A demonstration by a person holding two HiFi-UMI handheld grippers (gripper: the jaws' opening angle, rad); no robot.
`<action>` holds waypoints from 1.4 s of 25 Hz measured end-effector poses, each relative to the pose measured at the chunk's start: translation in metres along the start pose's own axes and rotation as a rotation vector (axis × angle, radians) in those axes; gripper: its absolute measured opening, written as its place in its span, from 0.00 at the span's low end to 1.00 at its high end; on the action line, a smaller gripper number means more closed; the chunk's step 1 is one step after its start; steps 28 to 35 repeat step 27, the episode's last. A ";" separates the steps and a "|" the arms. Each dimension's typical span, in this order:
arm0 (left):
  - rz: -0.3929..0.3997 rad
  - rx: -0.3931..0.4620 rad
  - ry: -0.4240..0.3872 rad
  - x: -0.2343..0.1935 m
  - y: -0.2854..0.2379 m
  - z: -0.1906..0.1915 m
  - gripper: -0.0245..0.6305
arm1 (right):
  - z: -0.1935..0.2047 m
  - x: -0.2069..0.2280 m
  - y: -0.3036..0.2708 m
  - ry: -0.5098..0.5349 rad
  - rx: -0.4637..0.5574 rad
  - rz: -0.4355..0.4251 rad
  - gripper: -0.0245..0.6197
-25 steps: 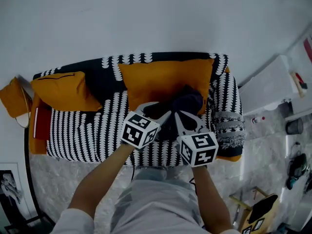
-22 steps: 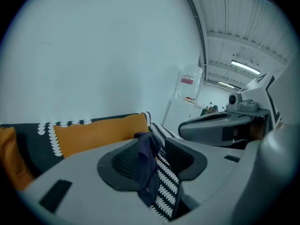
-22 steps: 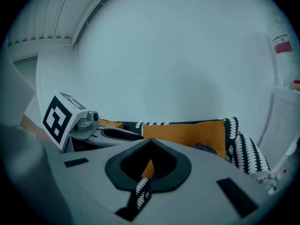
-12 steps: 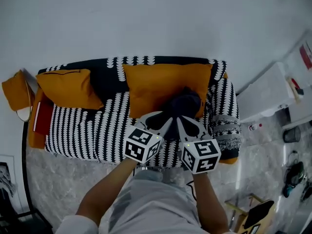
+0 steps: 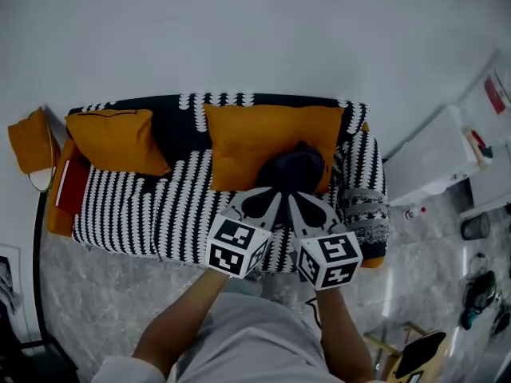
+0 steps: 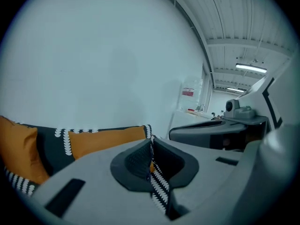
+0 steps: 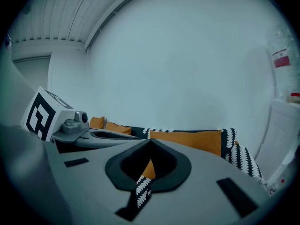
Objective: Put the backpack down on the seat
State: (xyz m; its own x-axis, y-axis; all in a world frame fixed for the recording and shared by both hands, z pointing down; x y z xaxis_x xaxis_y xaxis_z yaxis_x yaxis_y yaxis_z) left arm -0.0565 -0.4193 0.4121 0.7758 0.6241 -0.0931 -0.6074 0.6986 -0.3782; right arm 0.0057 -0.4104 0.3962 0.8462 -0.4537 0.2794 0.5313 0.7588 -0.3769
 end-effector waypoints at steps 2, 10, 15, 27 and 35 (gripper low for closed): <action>-0.002 0.005 -0.007 0.008 0.004 0.000 0.06 | 0.000 -0.003 0.007 0.020 0.009 -0.001 0.04; -0.016 0.031 -0.041 0.029 0.018 -0.002 0.04 | 0.006 -0.007 0.031 0.032 0.030 0.007 0.04; -0.047 0.036 -0.012 0.032 0.023 -0.001 0.04 | 0.008 -0.010 0.039 0.033 0.034 0.006 0.04; -0.039 0.040 -0.013 0.040 0.031 0.002 0.04 | 0.010 -0.020 0.044 0.041 0.037 -0.006 0.04; -0.039 0.040 -0.013 0.040 0.031 0.002 0.04 | 0.010 -0.020 0.044 0.041 0.037 -0.006 0.04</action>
Point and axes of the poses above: the fingertips, and each gripper's own axes: y backward along the fingers, x to its right, z out of its underside, the point moved 3 cm from there along y, backward along the fingers, and after that the axes turned 7 degrees about -y, right-handed, at the moved point
